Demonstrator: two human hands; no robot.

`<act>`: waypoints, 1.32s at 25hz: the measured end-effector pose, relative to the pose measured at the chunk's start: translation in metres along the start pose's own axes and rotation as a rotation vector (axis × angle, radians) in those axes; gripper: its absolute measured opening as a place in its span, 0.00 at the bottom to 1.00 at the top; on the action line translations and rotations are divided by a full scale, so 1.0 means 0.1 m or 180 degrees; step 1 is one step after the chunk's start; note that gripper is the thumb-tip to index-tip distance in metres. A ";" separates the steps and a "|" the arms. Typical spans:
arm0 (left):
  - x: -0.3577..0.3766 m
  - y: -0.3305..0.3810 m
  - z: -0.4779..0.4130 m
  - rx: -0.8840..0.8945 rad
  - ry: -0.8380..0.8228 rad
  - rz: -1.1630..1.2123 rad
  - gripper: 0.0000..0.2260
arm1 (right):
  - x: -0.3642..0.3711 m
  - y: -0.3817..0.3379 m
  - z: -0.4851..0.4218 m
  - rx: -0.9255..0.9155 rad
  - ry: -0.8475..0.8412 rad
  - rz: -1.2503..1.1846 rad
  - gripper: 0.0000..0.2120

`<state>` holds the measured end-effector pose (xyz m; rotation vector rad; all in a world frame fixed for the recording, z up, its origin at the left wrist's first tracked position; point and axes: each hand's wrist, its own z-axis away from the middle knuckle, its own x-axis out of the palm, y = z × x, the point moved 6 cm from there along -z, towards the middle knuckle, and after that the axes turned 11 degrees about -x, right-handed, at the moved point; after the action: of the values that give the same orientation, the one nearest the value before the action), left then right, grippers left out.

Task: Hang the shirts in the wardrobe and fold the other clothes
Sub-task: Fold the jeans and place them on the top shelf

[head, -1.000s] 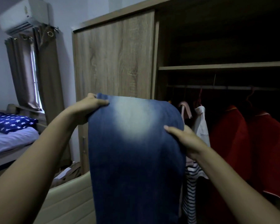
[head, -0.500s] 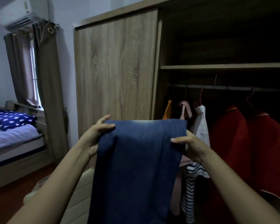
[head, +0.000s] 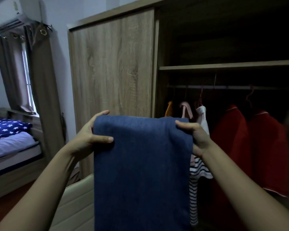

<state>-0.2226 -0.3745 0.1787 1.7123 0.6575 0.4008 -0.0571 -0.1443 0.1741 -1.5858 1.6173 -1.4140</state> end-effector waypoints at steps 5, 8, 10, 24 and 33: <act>0.04 0.04 0.04 0.0518 0.0238 -0.0188 0.40 | 0.06 -0.17 0.05 -0.0126 0.0071 -0.0096 0.14; 0.06 0.17 0.08 0.0860 0.0490 -0.0545 0.32 | -0.06 -0.31 -0.04 -0.0084 0.0416 0.0970 0.17; 0.08 0.22 0.10 0.0916 0.0540 -0.0585 0.32 | -0.14 -0.38 -0.04 -0.0060 0.0725 0.1197 0.14; 0.28 0.34 0.05 0.0597 0.1216 0.0195 0.11 | -0.04 -0.35 0.25 -0.1790 0.0927 0.2358 0.38; 0.18 0.25 -0.01 -0.0275 0.1252 -0.0267 0.13 | 0.06 -0.48 0.18 -0.1589 0.1084 0.2388 0.14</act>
<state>-0.2040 -0.3659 0.2013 1.5300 0.9779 0.7063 -0.0213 -0.1462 0.2111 -0.7753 2.5522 -0.9303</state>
